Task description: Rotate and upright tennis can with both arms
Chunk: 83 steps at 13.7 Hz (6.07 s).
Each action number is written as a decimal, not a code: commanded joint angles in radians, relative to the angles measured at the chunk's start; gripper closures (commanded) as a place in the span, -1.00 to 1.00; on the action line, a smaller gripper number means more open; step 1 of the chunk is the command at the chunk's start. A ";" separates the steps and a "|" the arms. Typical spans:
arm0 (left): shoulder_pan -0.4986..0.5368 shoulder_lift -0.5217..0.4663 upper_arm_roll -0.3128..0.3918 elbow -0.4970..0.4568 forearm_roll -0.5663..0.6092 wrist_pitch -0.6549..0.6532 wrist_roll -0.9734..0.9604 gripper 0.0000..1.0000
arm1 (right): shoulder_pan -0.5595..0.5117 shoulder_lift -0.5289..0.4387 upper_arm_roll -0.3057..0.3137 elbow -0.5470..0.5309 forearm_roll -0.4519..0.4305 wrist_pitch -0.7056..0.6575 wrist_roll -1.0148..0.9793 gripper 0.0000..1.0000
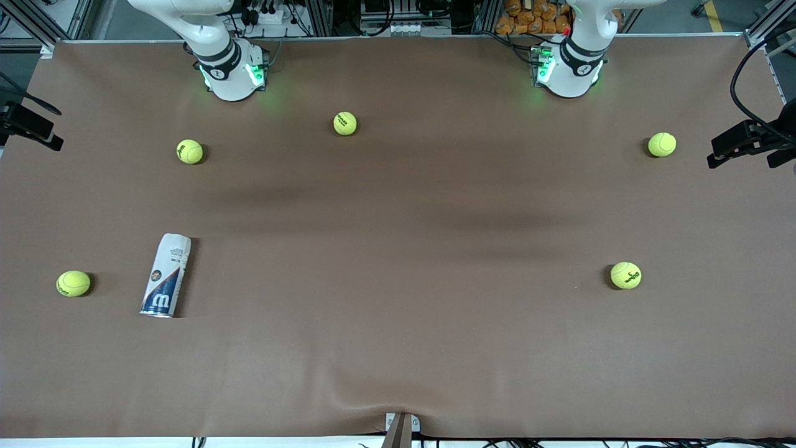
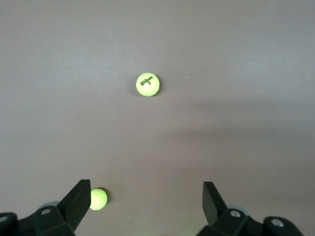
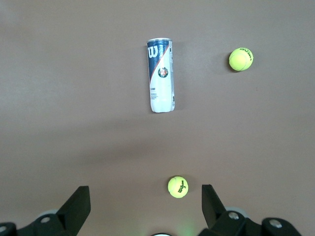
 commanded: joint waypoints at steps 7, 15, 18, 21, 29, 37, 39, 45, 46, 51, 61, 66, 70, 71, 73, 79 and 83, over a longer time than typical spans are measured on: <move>0.005 0.004 -0.003 0.009 0.002 -0.012 0.016 -1.00 | -0.038 0.024 0.012 -0.057 -0.009 0.065 -0.003 -1.00; 0.005 0.004 -0.003 0.009 0.002 -0.010 0.016 -1.00 | -0.084 0.220 0.012 -0.099 0.001 0.305 -0.104 -1.00; 0.005 0.004 -0.003 0.009 0.002 -0.012 0.016 -1.00 | -0.106 0.354 0.012 -0.094 0.004 0.426 -0.118 -1.00; 0.005 0.004 -0.003 0.009 0.002 -0.012 0.016 -1.00 | -0.126 0.458 0.013 -0.093 0.008 0.552 -0.179 -1.00; 0.005 0.002 -0.003 0.009 0.001 -0.013 0.016 -1.00 | -0.083 0.668 0.022 -0.067 0.074 0.720 -0.186 -1.00; 0.004 0.010 -0.003 0.006 0.001 -0.018 0.016 -1.00 | -0.063 0.751 0.027 -0.093 0.068 0.749 -0.203 -1.00; 0.005 0.010 -0.003 0.006 0.001 -0.018 0.018 -1.00 | -0.063 0.754 0.027 -0.097 0.067 0.741 -0.238 -1.00; 0.005 0.010 -0.003 0.008 0.001 -0.018 0.016 -1.00 | -0.069 0.753 0.027 -0.120 0.065 0.740 -0.275 -0.29; 0.005 0.012 -0.003 0.008 0.002 -0.018 0.016 -1.00 | -0.064 0.748 0.027 -0.116 0.065 0.738 -0.275 -0.29; 0.002 0.018 -0.003 0.008 0.001 -0.018 0.016 -1.00 | 0.020 0.701 0.027 0.036 0.044 0.538 -0.272 -0.33; 0.002 0.016 -0.004 0.009 -0.001 -0.019 0.016 -1.00 | 0.346 0.673 0.096 0.119 -0.013 0.603 -0.725 -0.34; 0.005 0.018 -0.004 0.006 -0.022 -0.019 0.016 -1.00 | 0.523 0.705 0.133 0.111 -0.030 0.744 -0.830 -0.38; 0.005 0.018 -0.004 0.006 -0.030 -0.019 0.016 -1.00 | 0.669 0.765 0.133 0.111 -0.123 0.783 -0.830 -0.40; 0.005 0.019 -0.004 0.005 -0.030 -0.019 0.016 -1.00 | 0.695 0.779 0.133 0.111 -0.152 0.798 -0.825 -0.40; 0.007 0.027 -0.003 0.003 -0.044 -0.019 0.018 -1.00 | 0.727 0.815 0.131 0.110 -0.191 0.832 -0.819 -0.41; 0.007 0.056 -0.001 -0.002 -0.094 -0.019 0.021 -1.00 | 0.750 0.886 0.128 0.111 -0.291 0.898 -0.787 -0.49; 0.007 0.064 -0.003 -0.002 -0.098 -0.019 0.021 -1.00 | 0.749 0.894 0.128 0.111 -0.321 0.913 -0.790 -1.00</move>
